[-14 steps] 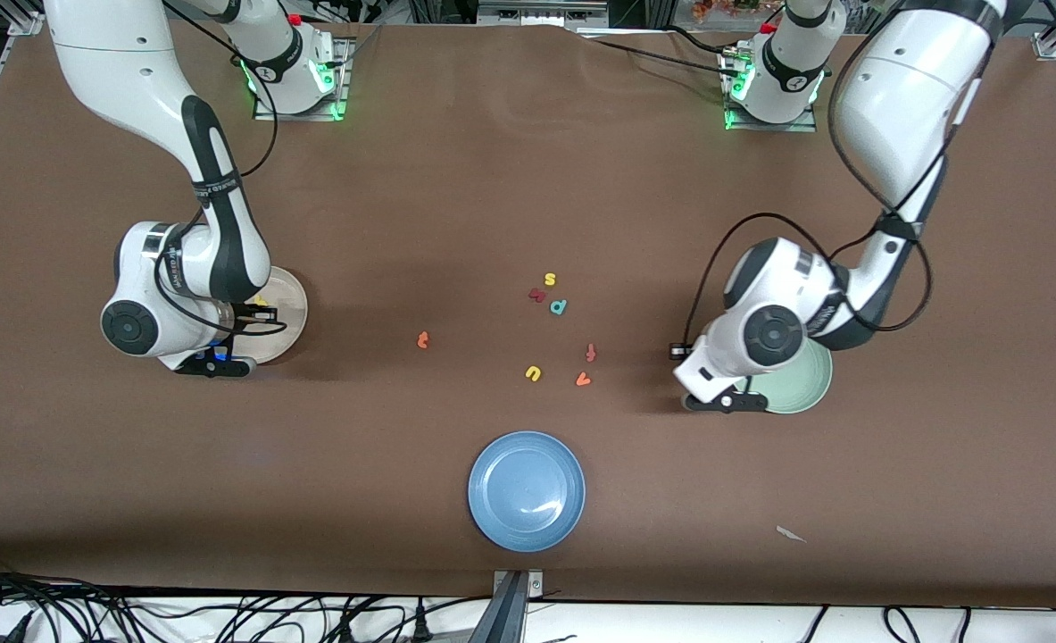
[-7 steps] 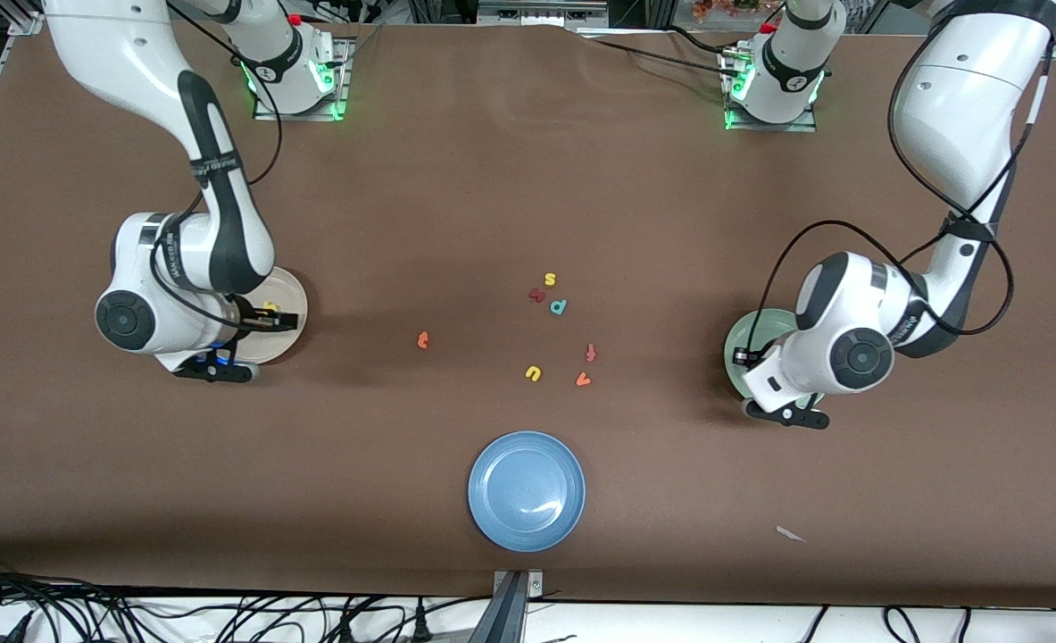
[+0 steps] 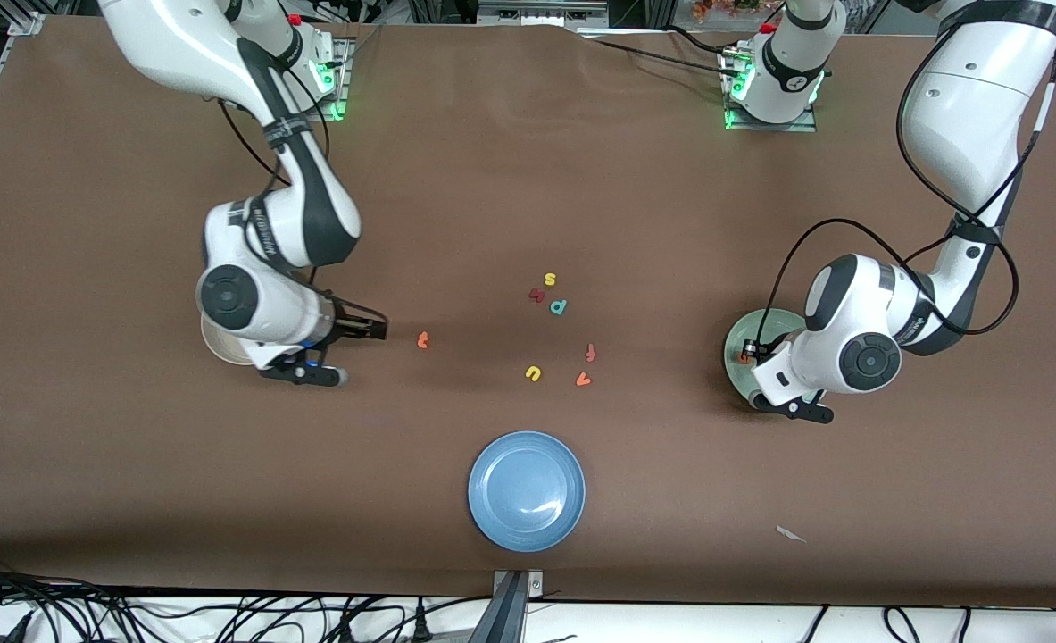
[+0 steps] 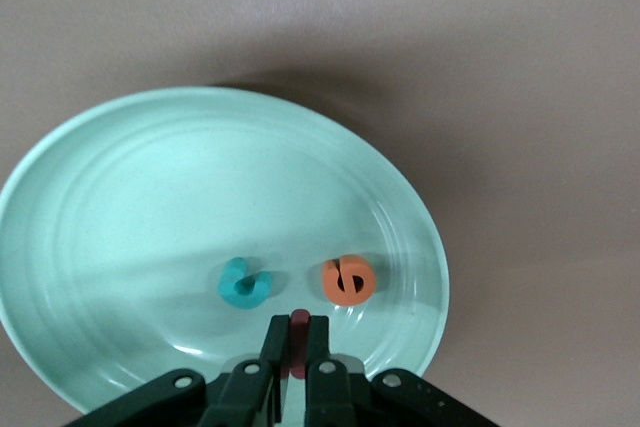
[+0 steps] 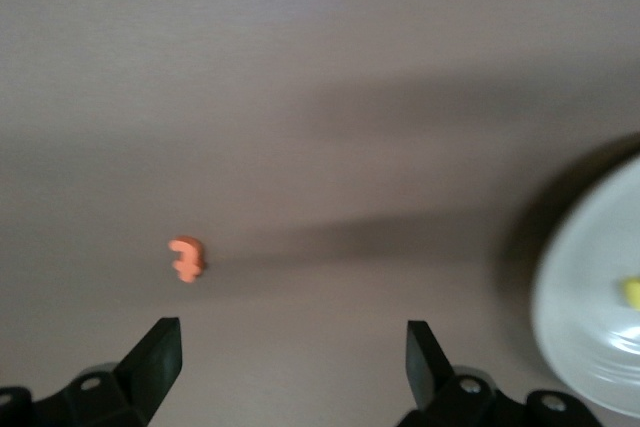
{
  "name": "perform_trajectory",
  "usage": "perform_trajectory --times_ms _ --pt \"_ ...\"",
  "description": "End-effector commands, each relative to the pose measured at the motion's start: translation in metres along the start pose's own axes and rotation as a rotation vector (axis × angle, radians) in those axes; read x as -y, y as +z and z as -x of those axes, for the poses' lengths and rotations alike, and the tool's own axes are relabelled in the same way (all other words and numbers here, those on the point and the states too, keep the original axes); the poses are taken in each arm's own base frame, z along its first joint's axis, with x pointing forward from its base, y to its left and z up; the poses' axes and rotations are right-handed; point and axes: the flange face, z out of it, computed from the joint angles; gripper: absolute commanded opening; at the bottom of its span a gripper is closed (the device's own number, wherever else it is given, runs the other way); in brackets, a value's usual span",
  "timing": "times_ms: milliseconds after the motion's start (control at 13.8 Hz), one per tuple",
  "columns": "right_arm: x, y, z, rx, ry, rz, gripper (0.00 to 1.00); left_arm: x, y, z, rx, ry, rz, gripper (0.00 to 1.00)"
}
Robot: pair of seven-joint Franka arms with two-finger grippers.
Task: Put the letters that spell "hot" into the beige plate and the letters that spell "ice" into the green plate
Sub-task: 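Drop the pink stick on green while the right gripper drops 4 on white, then grasp the orange 3 with the right gripper while the left gripper withdraws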
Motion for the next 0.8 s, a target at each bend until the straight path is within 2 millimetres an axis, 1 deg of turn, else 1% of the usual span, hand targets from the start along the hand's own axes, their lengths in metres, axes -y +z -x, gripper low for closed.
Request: perform_trajectory --times_ms 0,73,145,290,363,435,508,580,653,725 --pt "0.033 0.024 0.006 -0.027 0.045 -0.016 0.99 0.006 0.002 0.005 0.002 0.027 -0.034 0.00" --pt "0.038 0.034 0.007 -0.037 0.072 -0.016 0.99 0.006 0.004 0.004 0.003 0.038 -0.054 0.00" --pt "0.048 0.043 0.010 -0.053 0.081 -0.019 0.99 0.006 0.010 0.005 0.014 0.044 -0.060 0.00" --pt "0.062 0.062 0.014 -0.081 0.104 -0.024 0.99 -0.001 0.023 0.012 0.042 0.057 -0.062 0.00" --pt "0.063 0.069 0.014 -0.089 0.107 -0.025 0.99 -0.003 0.026 0.016 0.052 0.059 -0.059 0.07" --pt "0.063 0.076 0.013 -0.093 0.107 -0.024 0.98 -0.006 0.023 0.018 0.057 0.045 -0.058 0.49" --pt "0.063 0.081 0.014 -0.090 0.107 -0.020 0.93 -0.005 0.022 0.019 0.059 0.044 -0.057 0.99" --pt "0.063 0.086 0.014 -0.086 0.107 -0.015 0.91 -0.006 0.019 0.019 0.055 0.043 -0.060 1.00" --pt "0.064 0.090 0.016 -0.089 0.103 -0.015 0.86 -0.007 0.015 0.018 0.050 0.042 -0.059 1.00" --pt "0.064 0.096 0.017 -0.093 0.104 -0.014 0.85 -0.009 0.007 0.018 0.037 0.043 -0.061 1.00"
